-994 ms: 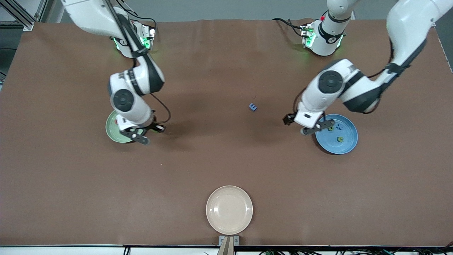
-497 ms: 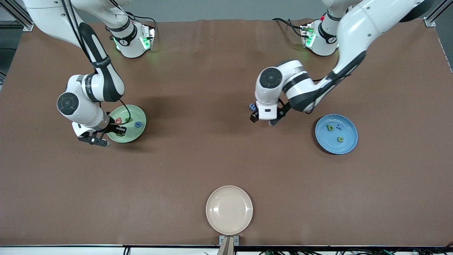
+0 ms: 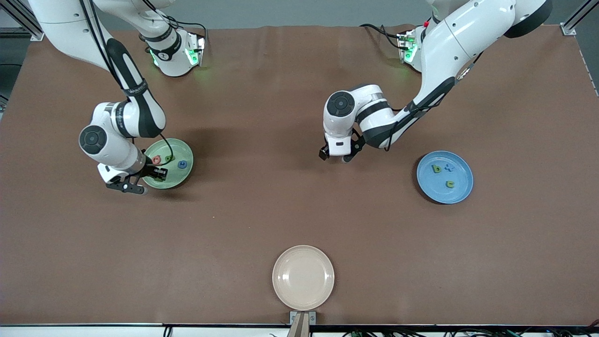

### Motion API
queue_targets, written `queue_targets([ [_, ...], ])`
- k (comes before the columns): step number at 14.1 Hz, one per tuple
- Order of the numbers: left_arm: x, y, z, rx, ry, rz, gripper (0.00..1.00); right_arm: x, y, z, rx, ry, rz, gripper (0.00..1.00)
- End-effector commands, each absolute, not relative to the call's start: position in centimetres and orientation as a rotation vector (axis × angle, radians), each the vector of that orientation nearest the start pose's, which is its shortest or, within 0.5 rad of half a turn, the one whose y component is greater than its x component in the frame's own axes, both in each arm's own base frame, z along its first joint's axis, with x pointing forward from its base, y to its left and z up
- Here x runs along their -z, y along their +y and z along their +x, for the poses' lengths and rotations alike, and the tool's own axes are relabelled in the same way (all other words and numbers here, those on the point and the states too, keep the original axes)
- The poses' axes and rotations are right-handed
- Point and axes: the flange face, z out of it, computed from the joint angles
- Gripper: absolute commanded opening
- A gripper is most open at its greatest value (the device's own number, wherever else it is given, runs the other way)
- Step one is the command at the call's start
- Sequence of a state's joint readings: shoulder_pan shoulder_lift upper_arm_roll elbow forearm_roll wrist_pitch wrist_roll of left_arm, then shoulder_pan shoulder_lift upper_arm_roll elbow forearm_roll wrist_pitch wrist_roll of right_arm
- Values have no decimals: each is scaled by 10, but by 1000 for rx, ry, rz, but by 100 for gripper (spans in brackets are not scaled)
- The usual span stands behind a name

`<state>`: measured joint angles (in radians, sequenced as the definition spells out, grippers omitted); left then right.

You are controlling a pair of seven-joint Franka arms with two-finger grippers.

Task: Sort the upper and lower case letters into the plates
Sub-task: 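Grasp the blue m with the left gripper while the right arm withdraws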

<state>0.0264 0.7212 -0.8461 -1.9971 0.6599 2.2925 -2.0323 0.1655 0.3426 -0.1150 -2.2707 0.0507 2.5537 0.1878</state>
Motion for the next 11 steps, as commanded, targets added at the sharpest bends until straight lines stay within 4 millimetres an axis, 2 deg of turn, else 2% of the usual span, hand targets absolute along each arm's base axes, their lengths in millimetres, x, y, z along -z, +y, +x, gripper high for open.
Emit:
queue_targets([
  [1,-184,-415,400,-152,-1239,-2816,100,-202,34,522,-92,231,-3154,3],
  [4,-176,-412,386,-164,-1252,-2826,99,-201,32,516,-179,237,-3155,10],
  [5,-175,-410,386,-167,-1255,-2826,97,-204,30,515,-199,241,-3154,10],
  [6,-174,-410,385,-168,-1255,-2824,93,-205,28,515,-211,246,-3153,18],
  [7,-174,-410,384,-170,-1255,-2823,86,-206,28,515,-214,249,-3153,37],
  [8,-174,-411,383,-170,-1263,-2819,81,-208,28,517,-209,248,-3152,74],
  [9,-174,-412,383,-171,-1276,-2816,75,-210,28,518,-202,251,-3152,100],
  [11,-173,-413,382,-172,-1284,-2811,64,-224,28,528,-185,249,-3150,100],
])
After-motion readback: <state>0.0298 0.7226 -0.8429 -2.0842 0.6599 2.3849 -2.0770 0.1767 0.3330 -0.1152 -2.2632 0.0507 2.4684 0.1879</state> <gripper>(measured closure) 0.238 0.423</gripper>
